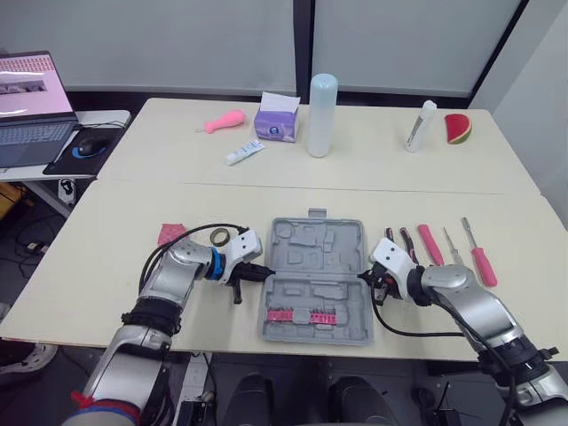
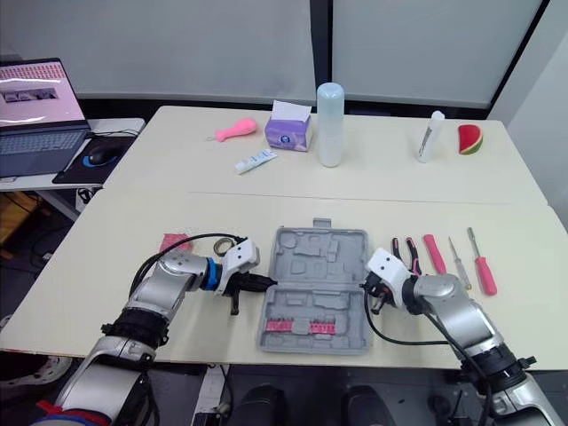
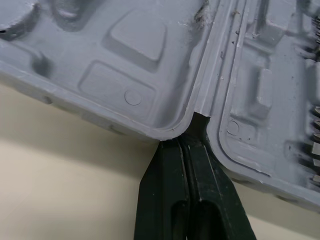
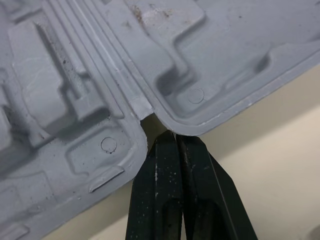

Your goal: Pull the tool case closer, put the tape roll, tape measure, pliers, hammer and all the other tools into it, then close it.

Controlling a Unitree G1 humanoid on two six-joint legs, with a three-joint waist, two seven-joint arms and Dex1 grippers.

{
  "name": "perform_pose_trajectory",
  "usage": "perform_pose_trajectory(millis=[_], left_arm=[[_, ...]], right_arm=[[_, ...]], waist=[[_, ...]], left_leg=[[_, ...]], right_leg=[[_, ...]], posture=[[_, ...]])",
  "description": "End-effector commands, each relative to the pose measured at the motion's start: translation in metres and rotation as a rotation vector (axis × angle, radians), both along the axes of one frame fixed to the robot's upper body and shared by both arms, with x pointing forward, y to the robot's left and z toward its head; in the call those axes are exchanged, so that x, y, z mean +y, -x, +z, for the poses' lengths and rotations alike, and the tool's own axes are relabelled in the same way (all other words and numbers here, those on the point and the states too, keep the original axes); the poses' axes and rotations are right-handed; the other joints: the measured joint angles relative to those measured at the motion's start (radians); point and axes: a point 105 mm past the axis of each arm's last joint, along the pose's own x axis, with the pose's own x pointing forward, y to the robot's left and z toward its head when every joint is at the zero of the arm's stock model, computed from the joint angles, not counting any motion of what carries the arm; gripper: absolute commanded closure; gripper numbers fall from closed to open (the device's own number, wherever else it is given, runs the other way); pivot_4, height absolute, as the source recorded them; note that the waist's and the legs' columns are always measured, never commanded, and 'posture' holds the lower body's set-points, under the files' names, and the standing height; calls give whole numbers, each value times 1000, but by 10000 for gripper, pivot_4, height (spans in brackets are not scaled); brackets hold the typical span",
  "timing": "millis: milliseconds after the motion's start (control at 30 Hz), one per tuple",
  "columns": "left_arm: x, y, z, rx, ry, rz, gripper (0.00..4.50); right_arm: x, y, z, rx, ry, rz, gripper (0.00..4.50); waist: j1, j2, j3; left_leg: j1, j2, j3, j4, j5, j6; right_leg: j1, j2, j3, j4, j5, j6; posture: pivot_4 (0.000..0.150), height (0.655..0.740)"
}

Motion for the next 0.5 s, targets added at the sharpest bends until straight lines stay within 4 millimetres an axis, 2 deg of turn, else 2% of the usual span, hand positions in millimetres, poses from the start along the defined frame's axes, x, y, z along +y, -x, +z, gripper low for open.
perform_pose_trajectory(millis=[33,500], left_arm=[[-8,16,1,31,10,-38,45000],[-7,27,-2,50,-22,-68,45000]], right_arm=[[7,11,9,2,-22,45,44904],[6,31,-3,71,25,71,44904]], waist=[[1,0,0],[1,0,0]], left_leg=[[0,0,0,0,0,0],[0,0,0,0,0,0]], right_leg=[[0,0,0,0,0,0],[1,1,1,-1,0,0]], posture=[[1500,6921],[1500,6921]])
